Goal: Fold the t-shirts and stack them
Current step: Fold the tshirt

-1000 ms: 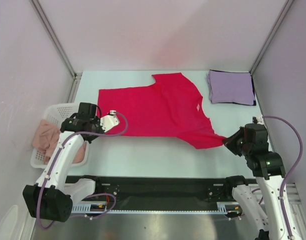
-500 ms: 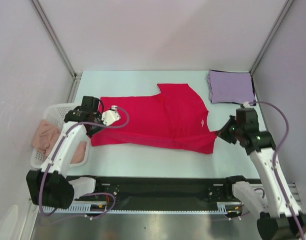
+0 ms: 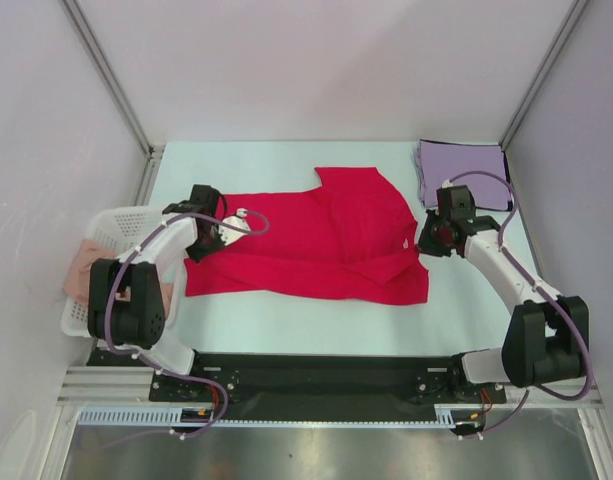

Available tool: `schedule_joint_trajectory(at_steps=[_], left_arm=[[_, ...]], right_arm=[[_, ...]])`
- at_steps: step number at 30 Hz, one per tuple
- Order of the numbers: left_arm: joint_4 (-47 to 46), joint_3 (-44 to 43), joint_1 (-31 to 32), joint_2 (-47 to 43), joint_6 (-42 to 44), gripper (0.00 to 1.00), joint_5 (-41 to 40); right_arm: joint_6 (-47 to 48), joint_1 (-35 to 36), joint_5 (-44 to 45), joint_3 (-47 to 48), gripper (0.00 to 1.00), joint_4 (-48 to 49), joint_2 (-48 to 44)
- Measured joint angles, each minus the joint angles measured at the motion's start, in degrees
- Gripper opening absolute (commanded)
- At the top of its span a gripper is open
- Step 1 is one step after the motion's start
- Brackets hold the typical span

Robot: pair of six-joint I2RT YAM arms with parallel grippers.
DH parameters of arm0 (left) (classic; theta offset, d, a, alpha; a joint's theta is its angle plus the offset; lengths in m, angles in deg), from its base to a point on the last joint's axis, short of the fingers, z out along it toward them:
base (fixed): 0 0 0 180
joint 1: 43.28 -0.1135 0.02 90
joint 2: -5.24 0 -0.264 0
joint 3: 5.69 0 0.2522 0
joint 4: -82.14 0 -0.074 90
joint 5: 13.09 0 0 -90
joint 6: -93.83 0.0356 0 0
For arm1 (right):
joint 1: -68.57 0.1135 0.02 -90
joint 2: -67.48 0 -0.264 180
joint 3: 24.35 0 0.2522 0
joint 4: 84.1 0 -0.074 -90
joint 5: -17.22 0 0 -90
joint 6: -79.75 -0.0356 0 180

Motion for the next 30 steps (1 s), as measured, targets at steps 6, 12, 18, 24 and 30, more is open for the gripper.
schedule_joint_trajectory(at_steps=[6,12,18,24,30], left_arm=[[-1.70,-0.20,0.15,2.36,-0.48,0.00,-0.26],[1.03,1.14,0.26,-1.22,-0.90,0.00,1.25],[8.26,4.94,1.55,-18.62,-0.94,0.00,6.14],[12.37,12.20,3.52,-25.99,-1.05,0.00,9.35],[16.15,16.00,3.65,-27.93,-0.87,0.00,9.40]], right_arm=[[3.04,0.00,3.02,4.98,0.00,0.79,5.35],[1.57,0.07,4.04,4.44,0.00,-7.08,-2.19],[-5.86,0.13,2.21,1.75,0.00,-17.18,-27.76],[-14.01,0.15,-3.02,-7.69,0.00,-26.36,-42.38],[-14.75,0.15,-4.94,-8.66,0.00,-35.04,-40.74]])
